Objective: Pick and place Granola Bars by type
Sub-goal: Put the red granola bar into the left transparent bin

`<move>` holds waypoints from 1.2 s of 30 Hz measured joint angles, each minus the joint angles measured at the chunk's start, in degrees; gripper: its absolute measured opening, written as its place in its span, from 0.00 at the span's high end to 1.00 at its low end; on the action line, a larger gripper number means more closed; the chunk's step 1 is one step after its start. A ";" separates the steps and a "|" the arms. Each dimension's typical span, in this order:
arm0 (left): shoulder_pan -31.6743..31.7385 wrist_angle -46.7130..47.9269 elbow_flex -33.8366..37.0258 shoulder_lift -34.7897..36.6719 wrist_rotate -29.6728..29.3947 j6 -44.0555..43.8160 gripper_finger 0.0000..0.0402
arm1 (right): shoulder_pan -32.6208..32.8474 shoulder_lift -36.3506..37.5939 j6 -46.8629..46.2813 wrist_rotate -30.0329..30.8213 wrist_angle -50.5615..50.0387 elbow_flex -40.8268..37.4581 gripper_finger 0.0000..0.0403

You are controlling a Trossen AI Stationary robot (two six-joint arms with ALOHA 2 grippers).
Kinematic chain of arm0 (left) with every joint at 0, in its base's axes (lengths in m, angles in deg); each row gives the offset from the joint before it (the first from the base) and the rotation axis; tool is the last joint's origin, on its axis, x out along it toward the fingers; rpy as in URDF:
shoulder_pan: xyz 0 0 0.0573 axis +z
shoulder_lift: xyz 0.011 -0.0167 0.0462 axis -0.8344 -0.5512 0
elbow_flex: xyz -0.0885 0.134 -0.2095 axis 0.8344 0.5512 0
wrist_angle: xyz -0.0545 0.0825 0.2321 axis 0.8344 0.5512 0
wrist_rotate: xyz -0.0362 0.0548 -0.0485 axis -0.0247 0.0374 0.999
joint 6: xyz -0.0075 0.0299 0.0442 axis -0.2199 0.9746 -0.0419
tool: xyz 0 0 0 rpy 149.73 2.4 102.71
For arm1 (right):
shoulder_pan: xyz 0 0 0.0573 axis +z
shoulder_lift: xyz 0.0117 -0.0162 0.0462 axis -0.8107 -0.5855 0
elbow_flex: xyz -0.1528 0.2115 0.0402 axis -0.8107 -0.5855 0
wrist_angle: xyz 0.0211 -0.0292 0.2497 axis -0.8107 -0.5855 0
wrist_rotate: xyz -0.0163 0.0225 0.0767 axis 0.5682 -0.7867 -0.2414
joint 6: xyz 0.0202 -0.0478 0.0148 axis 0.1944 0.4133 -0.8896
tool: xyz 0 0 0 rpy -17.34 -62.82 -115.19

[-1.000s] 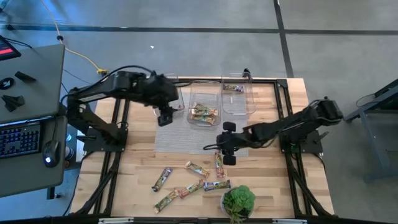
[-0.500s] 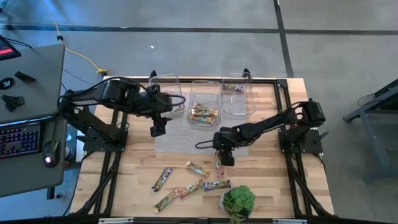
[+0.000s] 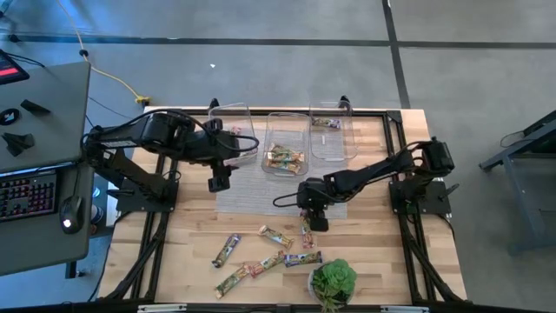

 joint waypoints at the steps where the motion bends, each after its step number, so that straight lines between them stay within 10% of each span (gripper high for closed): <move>1: 0.00 0.00 0.00 0.00 -0.13 0.00 0.43 | -0.07 0.00 0.00 0.07 0.00 0.00 0.64; 25: 0.00 0.33 0.00 0.00 -0.31 -1.51 0.43 | -0.14 -2.01 0.46 -1.10 1.70 0.00 0.99; 36: 0.00 0.42 0.01 0.00 -0.29 -1.51 0.43 | -0.09 -1.99 -2.32 -0.88 2.54 1.12 1.00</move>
